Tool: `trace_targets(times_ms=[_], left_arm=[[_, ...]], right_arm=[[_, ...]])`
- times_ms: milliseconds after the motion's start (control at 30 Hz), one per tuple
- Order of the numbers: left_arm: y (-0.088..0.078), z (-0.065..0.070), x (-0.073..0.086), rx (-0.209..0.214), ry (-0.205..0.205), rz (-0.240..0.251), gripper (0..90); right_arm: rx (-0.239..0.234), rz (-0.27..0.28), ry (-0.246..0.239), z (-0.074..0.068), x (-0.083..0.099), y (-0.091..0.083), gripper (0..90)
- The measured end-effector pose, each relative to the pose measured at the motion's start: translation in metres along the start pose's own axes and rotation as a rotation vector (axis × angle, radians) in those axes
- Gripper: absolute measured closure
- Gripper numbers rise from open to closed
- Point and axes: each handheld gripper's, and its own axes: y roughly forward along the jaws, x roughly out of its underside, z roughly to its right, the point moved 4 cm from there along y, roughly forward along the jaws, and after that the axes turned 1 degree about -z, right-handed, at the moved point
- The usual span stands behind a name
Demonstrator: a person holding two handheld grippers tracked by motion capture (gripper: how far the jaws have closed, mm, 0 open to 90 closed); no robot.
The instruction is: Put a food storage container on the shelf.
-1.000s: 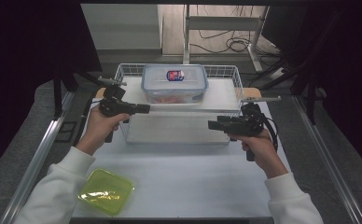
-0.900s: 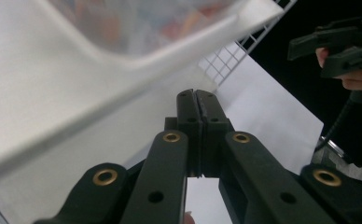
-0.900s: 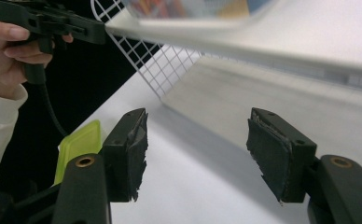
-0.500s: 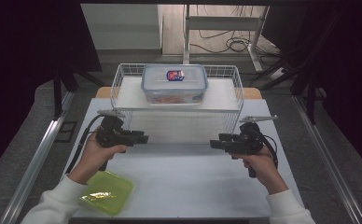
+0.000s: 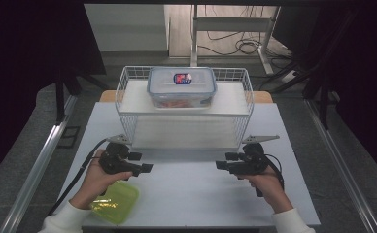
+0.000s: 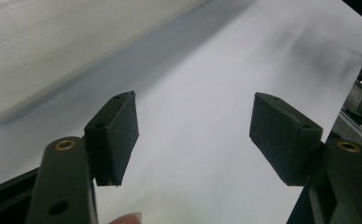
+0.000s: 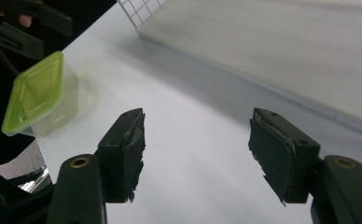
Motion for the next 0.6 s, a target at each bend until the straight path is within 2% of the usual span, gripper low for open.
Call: trace_targets(times_ms=[33,167,200,267,400,533,600], left_arm=[[-0.001,0.001,0.003,-0.016,0.011,-0.003,31.7],[-0.002,0.002,0.015,-0.014,0.027,-0.022,31.5],[-0.003,0.002,0.02,-0.041,0.039,-0.033,31.7],[-0.005,0.001,0.023,-0.052,0.042,-0.032,32.0],[-0.017,-0.002,0.032,-0.045,0.035,-0.016,34.7],[-0.028,-0.006,0.041,-0.068,0.029,-0.005,34.3],[-0.036,-0.011,0.048,-0.081,0.01,0.008,34.3]], right_arm=[[-0.002,0.0,0.003,-0.001,0.007,0.001,36.1],[-0.005,-0.013,0.004,-0.001,0.014,0.003,35.7],[-0.004,-0.014,0.007,-0.002,0.017,0.003,35.6],[-0.003,-0.014,0.012,-0.002,0.021,0.002,35.6],[0.005,-0.02,0.011,-0.001,0.027,0.0,35.6],[0.014,-0.031,0.026,0.002,0.036,-0.001,35.6],[0.02,-0.043,0.038,0.004,0.041,-0.002,35.6]])
